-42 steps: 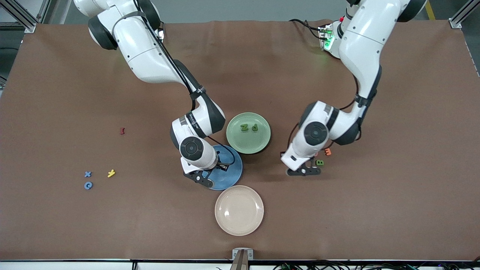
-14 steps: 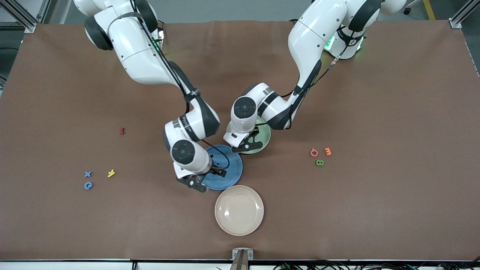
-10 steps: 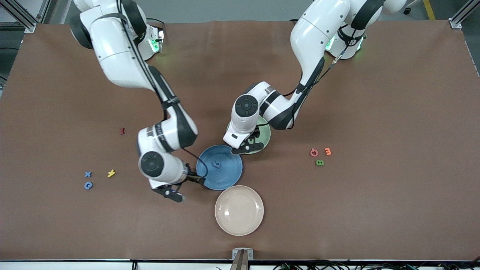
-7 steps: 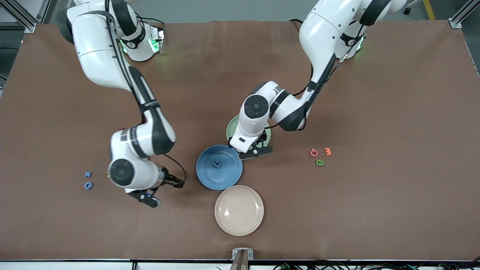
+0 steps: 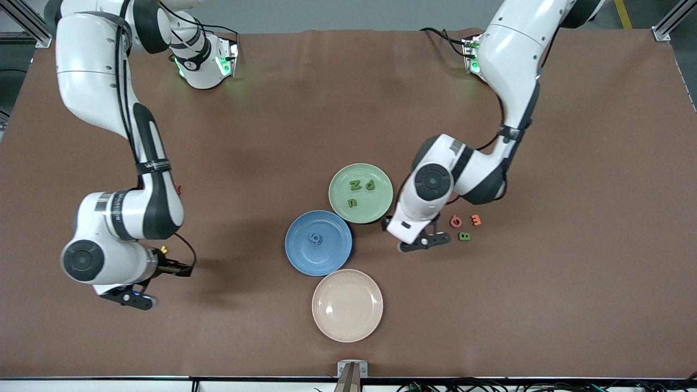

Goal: Sort letters by color into matching plates
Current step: 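Move the left gripper to green B while the right gripper reaches blue o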

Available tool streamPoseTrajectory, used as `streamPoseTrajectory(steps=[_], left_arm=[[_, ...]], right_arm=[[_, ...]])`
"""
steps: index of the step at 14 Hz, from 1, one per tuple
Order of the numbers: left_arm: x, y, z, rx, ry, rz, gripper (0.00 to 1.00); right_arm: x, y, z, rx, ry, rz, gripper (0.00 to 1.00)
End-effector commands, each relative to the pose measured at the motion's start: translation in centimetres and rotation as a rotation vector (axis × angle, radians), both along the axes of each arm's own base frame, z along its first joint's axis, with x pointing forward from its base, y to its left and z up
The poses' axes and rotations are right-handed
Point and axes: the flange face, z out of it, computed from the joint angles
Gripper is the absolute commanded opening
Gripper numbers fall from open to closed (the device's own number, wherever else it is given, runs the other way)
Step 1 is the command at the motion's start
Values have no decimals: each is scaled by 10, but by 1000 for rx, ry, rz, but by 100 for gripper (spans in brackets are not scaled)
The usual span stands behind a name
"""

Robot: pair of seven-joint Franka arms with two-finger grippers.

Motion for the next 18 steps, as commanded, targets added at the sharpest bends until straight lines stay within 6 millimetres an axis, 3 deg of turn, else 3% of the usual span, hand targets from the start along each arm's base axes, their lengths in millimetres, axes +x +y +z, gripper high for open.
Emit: streamPoseTrajectory(steps=[1,3,5,7,9,15,18], left_arm=[[-2,42,0,32,5,-35,99],[9,78,-10,68,-10,-39,99],[8,106,-26,73,-57,-37,99],[7,135,-36,74,-78,-64,99],[3,151,-44,74,-69,-100,99],[3,157,-61,64,-68,-87,99],[4,157,-69,54,-83,-87,98]], right_arm=[[-19,-62,-15,20,-18,140,100],[-25,-108,-33,32,-52,297,100],[-25,-132,-39,31,-61,430,100],[-25,-139,-41,36,-69,474,100],[-26,-140,-47,60,-62,550,100],[-27,-162,-74,115,-103,726,100],[-31,-180,-90,111,-91,714,100]])
